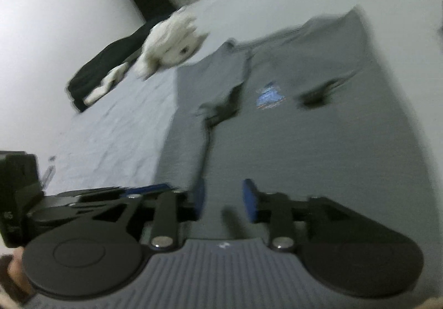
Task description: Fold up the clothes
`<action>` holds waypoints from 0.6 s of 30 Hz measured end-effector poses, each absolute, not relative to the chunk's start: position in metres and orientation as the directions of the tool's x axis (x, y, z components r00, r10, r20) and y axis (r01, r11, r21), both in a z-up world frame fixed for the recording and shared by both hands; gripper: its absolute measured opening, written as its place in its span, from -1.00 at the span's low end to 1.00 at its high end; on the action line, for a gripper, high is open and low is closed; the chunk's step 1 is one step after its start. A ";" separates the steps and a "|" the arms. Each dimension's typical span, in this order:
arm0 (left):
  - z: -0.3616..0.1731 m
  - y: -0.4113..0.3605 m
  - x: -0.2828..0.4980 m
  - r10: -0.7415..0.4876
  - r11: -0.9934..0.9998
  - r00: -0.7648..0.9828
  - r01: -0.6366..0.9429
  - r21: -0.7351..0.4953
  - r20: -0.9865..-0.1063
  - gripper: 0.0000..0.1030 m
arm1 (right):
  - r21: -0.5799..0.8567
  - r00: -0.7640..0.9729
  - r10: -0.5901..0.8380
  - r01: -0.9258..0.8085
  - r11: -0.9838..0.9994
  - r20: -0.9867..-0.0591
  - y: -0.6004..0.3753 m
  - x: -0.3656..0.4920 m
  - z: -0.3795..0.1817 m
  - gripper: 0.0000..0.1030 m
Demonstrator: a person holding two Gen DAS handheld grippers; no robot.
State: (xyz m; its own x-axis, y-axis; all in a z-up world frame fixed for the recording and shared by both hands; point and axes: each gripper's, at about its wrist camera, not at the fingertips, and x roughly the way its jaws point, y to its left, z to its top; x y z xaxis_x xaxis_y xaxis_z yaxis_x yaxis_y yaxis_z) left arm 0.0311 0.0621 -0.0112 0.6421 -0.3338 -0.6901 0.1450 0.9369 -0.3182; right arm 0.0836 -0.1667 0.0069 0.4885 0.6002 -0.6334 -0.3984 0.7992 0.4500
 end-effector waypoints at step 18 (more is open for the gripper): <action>-0.014 -0.015 -0.074 -0.283 0.951 0.594 0.274 -0.141 -0.753 -0.36 | 0.367 0.596 0.327 -0.058 0.928 -0.733 -0.299 0.011 0.005 0.13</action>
State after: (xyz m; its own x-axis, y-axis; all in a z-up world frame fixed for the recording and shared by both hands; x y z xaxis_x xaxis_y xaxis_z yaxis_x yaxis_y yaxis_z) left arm -0.0737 -0.0153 -0.0141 0.5939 -0.2826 -0.7532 0.2741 0.9513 -0.1408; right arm 0.0108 -0.2992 0.0048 0.5958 0.3272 -0.7335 -0.0578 0.9284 0.3672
